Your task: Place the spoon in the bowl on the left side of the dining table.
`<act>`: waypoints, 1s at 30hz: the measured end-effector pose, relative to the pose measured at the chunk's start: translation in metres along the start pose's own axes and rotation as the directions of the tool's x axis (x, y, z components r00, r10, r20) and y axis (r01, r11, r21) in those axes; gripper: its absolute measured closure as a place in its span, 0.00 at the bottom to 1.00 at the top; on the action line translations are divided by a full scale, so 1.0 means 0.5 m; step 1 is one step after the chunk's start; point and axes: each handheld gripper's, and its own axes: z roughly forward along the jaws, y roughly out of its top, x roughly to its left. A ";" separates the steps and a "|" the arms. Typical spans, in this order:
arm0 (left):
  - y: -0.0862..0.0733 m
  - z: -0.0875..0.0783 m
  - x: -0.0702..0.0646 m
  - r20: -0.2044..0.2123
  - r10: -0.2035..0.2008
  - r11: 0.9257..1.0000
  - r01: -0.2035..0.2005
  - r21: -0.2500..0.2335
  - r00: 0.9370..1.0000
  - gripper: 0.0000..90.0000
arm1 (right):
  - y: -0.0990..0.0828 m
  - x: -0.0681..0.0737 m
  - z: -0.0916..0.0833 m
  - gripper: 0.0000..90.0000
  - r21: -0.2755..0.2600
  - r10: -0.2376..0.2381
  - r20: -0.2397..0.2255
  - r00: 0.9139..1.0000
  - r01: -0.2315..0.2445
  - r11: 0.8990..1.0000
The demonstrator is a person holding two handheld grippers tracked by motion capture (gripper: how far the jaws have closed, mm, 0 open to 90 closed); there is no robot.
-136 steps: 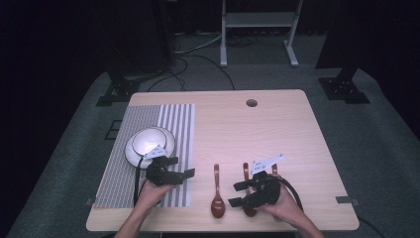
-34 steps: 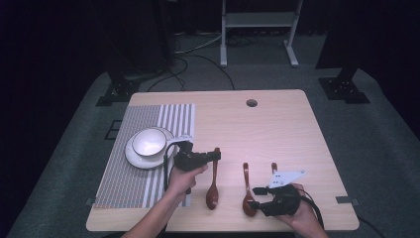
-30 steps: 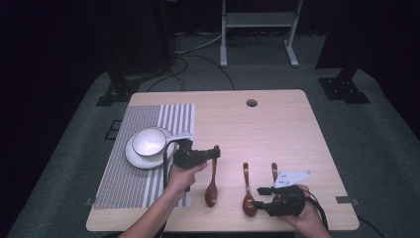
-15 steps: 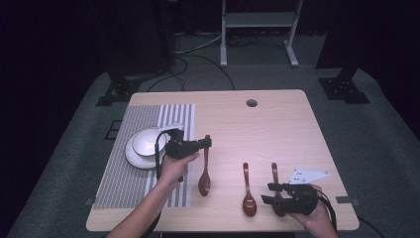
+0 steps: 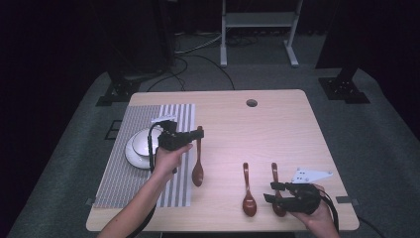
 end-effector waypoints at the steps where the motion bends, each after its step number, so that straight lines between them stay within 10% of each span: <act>1: 0.003 -0.002 0.001 -0.003 0.001 1.000 -0.001 0.000 1.000 0.94 | 0.000 -0.001 -0.002 0.49 -0.001 0.002 0.001 1.000 -0.002 1.000; 30: 0.087 -0.060 0.046 -0.114 0.008 0.997 -0.016 -0.073 0.993 0.94 | -0.008 -0.014 -0.014 0.48 0.001 0.016 0.030 0.999 -0.016 1.000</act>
